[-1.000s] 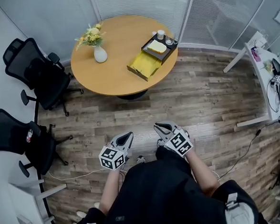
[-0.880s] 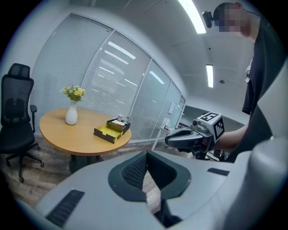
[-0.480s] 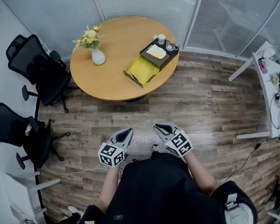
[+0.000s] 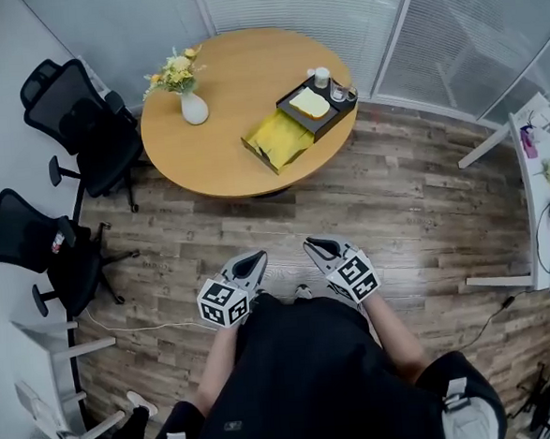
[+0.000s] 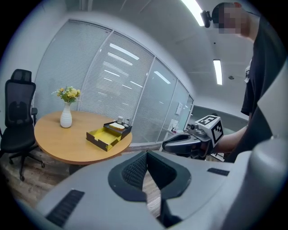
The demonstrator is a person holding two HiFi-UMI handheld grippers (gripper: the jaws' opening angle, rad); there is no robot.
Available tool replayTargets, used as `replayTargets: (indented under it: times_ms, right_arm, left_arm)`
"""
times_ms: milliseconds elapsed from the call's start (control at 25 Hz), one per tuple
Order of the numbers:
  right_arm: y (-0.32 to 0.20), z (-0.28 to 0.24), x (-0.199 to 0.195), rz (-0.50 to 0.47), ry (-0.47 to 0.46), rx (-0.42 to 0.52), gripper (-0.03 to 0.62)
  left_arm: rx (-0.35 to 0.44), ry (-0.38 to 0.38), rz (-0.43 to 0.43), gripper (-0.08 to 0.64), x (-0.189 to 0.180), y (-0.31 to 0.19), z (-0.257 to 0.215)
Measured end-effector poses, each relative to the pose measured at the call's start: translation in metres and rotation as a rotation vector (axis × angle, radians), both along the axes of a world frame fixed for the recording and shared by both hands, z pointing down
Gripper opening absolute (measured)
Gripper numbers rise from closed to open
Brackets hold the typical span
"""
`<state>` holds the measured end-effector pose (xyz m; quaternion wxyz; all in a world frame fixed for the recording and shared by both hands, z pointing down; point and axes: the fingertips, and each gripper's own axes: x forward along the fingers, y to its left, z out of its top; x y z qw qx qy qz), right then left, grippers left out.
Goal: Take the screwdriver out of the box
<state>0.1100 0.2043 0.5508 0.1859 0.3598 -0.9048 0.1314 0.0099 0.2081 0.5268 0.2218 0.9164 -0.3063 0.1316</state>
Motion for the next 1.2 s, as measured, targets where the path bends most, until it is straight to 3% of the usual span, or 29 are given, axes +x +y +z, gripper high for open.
replayTargets:
  times_ms: [400,920,1200]
  right_arm:
    - [0.002,0.012,0.018,0.020,0.007,-0.035,0.026]
    - [-0.033,0.011,0.067,0.175,0.046,-0.043,0.026]
    - [-0.058,0.018,0.071,0.220,0.056,-0.078,0.026]
  left_arm:
    - [-0.031,0.003,0.009,0.006,0.013,-0.010,0.010]
    - [-0.012,0.028,0.192,0.006,0.071,-0.070,-0.002]
    - [-0.032,0.033,0.234,0.006,0.073,-0.103,0.002]
